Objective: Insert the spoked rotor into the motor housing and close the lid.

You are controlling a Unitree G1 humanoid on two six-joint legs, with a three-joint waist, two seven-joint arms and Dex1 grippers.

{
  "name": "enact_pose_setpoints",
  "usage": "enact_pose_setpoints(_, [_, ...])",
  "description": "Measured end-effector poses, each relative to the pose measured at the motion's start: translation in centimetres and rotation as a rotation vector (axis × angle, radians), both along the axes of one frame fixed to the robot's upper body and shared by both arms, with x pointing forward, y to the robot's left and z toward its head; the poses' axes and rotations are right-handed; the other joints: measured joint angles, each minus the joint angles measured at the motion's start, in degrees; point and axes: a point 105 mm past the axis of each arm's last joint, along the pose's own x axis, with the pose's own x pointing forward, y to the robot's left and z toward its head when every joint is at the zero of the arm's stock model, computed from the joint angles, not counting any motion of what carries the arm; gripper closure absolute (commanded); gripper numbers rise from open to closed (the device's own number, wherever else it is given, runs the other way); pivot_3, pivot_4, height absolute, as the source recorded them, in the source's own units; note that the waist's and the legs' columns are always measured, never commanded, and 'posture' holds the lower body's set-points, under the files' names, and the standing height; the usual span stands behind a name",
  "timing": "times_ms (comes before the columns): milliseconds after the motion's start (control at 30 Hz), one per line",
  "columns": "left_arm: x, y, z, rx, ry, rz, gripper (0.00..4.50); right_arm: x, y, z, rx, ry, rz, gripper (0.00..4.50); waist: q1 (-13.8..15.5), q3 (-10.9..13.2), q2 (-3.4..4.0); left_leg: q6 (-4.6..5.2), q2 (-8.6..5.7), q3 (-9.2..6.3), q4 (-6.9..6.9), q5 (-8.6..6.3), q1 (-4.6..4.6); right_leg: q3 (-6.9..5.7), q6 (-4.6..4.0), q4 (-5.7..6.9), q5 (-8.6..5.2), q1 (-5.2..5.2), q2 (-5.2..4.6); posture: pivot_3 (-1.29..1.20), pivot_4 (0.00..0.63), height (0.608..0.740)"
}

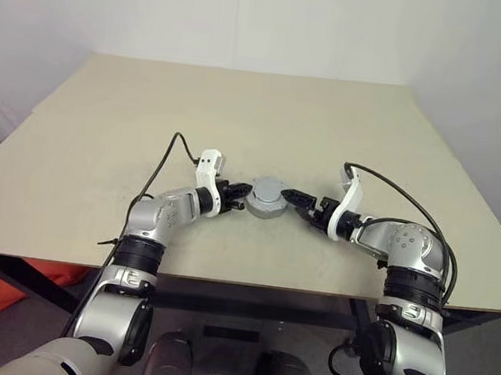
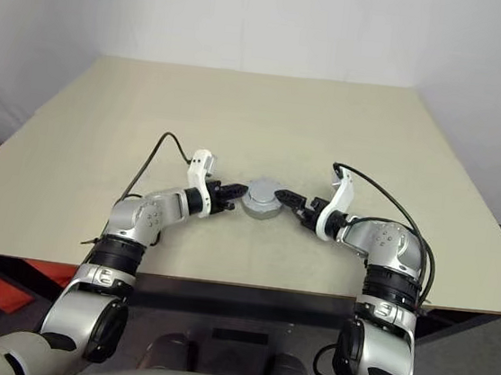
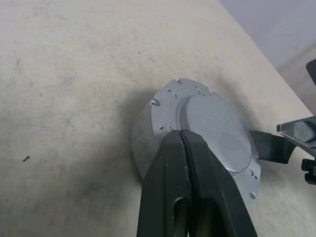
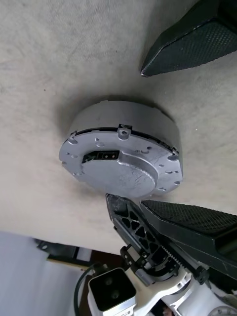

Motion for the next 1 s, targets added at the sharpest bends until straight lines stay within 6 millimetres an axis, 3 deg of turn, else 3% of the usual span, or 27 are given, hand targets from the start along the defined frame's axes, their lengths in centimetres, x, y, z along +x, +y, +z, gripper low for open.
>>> enact_pose_setpoints(300, [0.0,0.3,0.0,0.018,-0.006,0.01,4.5,1.3,2.6,-0.2,0.118,0.02,-0.004,0.04,-0.59,-0.01,0.0,-0.06,0.0,0.0,-0.06,0.04,0.11,0.0,0.01,-0.05,0.0,0.04,0.0,0.0,0.0,0.74])
enact_pose_setpoints(667, [0.0,0.9,-0.2,0.036,-0.012,0.022,4.5,1.9,4.3,-0.2,0.145,0.017,0.016,0.04,-0.76,-0.01,0.0,-0.38,0.03,0.03,-0.46,0.23,0.14,0.0,-0.01,-0.09,-0.01,-0.03,0.07,0.0,0.0,0.74])
enact_pose_setpoints(767, [0.1,1.0,-0.2,0.04,-0.015,0.027,4.5,2.0,4.7,-0.3,0.133,0.017,0.026,0.64,-0.75,-0.02,0.0,-0.53,0.03,0.03,-0.5,0.32,0.14,0.0,-0.01,-0.18,-0.01,-0.03,0.08,0.0,0.0,0.74])
enact_pose_setpoints(900, [0.1,1.0,-0.2,0.041,-0.018,0.032,4.5,1.8,5.2,-0.9,0.122,0.037,0.04,1.93,-0.63,-0.02,0.01,-0.54,0.02,0.03,-0.53,0.32,0.05,0.0,-0.04,-0.26,0.01,-0.16,0.08,0.0,0.0,0.74])
enact_pose_setpoints(1000, [0.1,1.2,-0.1,0.043,-0.023,0.036,4.5,1.9,5.3,-0.8,0.128,0.032,0.038,2.24,-0.64,-0.03,0.03,-0.53,0.01,0.04,-0.55,0.32,0.0,0.0,-0.07,-0.31,0.03,-0.16,0.08,0.0,0.0,0.74])
